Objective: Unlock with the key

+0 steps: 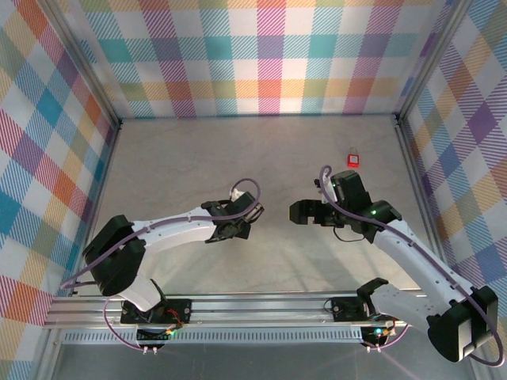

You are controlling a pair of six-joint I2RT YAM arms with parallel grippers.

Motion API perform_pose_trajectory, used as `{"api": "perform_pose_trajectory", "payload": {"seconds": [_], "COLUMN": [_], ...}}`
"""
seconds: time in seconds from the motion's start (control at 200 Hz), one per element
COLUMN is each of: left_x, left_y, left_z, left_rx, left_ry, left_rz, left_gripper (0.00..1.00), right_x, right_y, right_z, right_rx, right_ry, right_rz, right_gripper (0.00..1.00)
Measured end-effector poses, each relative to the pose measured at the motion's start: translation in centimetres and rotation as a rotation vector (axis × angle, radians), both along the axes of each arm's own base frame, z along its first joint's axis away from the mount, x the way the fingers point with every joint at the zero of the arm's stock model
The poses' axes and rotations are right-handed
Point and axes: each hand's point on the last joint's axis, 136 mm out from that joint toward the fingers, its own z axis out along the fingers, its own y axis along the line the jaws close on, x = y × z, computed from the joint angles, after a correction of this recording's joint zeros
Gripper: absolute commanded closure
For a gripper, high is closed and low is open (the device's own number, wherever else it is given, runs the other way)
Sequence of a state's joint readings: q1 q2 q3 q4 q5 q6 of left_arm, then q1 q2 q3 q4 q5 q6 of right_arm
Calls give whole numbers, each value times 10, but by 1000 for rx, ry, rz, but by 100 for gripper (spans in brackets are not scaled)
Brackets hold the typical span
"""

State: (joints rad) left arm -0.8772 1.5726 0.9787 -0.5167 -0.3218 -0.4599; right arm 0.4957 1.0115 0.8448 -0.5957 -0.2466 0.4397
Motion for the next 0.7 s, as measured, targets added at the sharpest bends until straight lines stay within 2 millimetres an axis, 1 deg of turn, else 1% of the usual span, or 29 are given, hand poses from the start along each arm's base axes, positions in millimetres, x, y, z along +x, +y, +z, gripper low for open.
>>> {"api": "perform_pose_trajectory", "payload": {"seconds": [0.15, 0.355, 0.645, 0.665, 0.7], "left_x": [2, 11, 21, 21, 21], "left_y": [9, 14, 14, 14, 15], "left_z": [-24, -44, -45, -45, -45], "left_rx": [13, 48, 78, 79, 82], "left_ry": [78, 127, 118, 118, 119], "left_rz": [50, 102, 136, 137, 141], "left_gripper": [100, 100, 100, 96, 86], "right_x": [-1, -4, -6, -6, -7], "right_y": [0, -1, -2, -2, -2], "right_z": [4, 3, 6, 6, 5], "right_rx": [7, 10, 17, 17, 16], "right_ry": [-16, -11, -30, -29, -28], "right_rz": [3, 7, 9, 9, 9], "right_gripper": [4, 3, 3, 3, 3]}}
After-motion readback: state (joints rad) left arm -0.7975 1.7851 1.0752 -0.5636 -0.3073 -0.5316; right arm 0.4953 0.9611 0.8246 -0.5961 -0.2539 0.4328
